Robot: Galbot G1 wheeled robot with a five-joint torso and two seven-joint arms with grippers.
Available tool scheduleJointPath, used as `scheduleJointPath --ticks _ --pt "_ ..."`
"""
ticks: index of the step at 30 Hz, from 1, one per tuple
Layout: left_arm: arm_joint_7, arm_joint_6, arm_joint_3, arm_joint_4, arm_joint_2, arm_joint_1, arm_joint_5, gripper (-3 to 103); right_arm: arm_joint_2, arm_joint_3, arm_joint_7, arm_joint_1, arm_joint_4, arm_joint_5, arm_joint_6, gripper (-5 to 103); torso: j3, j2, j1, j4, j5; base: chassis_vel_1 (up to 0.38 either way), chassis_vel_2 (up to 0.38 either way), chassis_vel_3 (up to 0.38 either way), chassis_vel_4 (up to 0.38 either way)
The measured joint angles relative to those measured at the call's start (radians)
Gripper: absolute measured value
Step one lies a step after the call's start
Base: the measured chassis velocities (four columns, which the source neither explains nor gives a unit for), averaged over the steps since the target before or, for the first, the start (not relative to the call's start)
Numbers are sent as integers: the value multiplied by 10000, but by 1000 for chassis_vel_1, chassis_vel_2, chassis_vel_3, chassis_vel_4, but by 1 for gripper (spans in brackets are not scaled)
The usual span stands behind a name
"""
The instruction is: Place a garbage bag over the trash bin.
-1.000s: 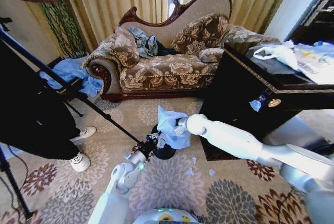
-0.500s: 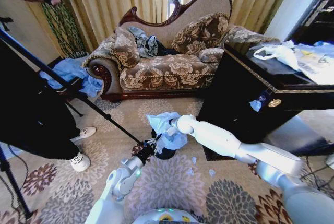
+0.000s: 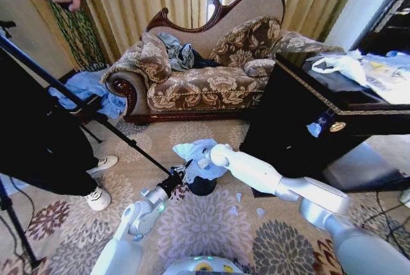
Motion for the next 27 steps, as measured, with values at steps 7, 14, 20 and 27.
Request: scheduleJointPath --ticks 7,14,20,27 --pt "23 74 352 215 324 -442 478 0 -4 -291 -275 319 -193 -74 114 0 0 0 0 0 1 0 0 0 0" --pt "-9 187 593 456 447 -916 375 0 -299 -525 -747 624 -87 -314 328 0 0 0 0 -2 0 0 0 0 0" --pt "-70 201 780 1140 92 -1388 564 0 -170 -580 -1054 559 -337 -727 722 0 0 0 1 0 1 0 0 0 0" --pt "-63 293 844 1870 -117 -1738 805 0 263 -594 -1350 347 -898 -1011 1135 0 1 0 1 -1 0 0 0 0 0"
